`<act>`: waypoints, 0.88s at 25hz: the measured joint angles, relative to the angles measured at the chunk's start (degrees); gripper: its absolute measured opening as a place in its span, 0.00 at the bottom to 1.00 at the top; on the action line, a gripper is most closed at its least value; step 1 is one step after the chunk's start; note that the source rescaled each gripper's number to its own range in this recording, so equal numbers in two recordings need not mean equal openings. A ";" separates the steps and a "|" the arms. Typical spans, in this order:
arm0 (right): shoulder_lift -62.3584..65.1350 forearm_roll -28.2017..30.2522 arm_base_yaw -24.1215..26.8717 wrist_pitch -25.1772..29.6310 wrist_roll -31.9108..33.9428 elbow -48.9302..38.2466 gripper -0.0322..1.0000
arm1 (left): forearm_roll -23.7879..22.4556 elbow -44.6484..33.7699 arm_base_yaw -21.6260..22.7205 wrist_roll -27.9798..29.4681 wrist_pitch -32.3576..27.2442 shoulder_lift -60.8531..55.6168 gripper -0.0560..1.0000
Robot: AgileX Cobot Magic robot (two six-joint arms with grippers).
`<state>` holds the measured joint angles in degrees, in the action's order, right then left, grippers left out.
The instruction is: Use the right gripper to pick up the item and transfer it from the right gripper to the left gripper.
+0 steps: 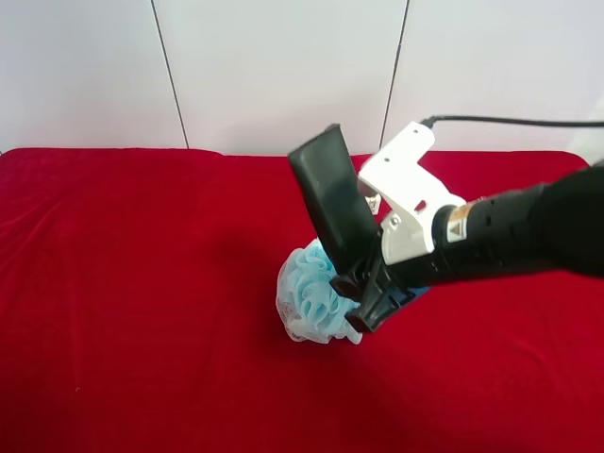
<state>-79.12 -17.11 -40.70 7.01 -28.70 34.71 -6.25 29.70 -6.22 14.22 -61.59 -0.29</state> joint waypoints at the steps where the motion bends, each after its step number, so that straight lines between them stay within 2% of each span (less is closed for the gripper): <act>1: 0.00 -0.64 -0.01 1.35 0.11 1.75 0.16 | 0.00 0.00 0.00 0.00 0.00 0.00 1.00; 6: -0.23 -2.41 -0.01 6.95 0.35 10.36 0.15 | 0.00 0.00 0.00 0.00 0.00 0.00 1.00; 14: -6.19 -2.46 -0.01 14.25 0.35 16.94 0.15 | 0.00 0.00 0.00 0.00 0.00 0.00 1.00; 22: -12.84 -3.21 -0.01 15.15 -0.20 20.65 0.15 | 0.00 0.00 0.00 0.00 0.00 0.00 1.00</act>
<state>-91.96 -20.32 -40.71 22.16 -28.90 55.36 -6.25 29.70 -6.22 14.22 -61.59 -0.29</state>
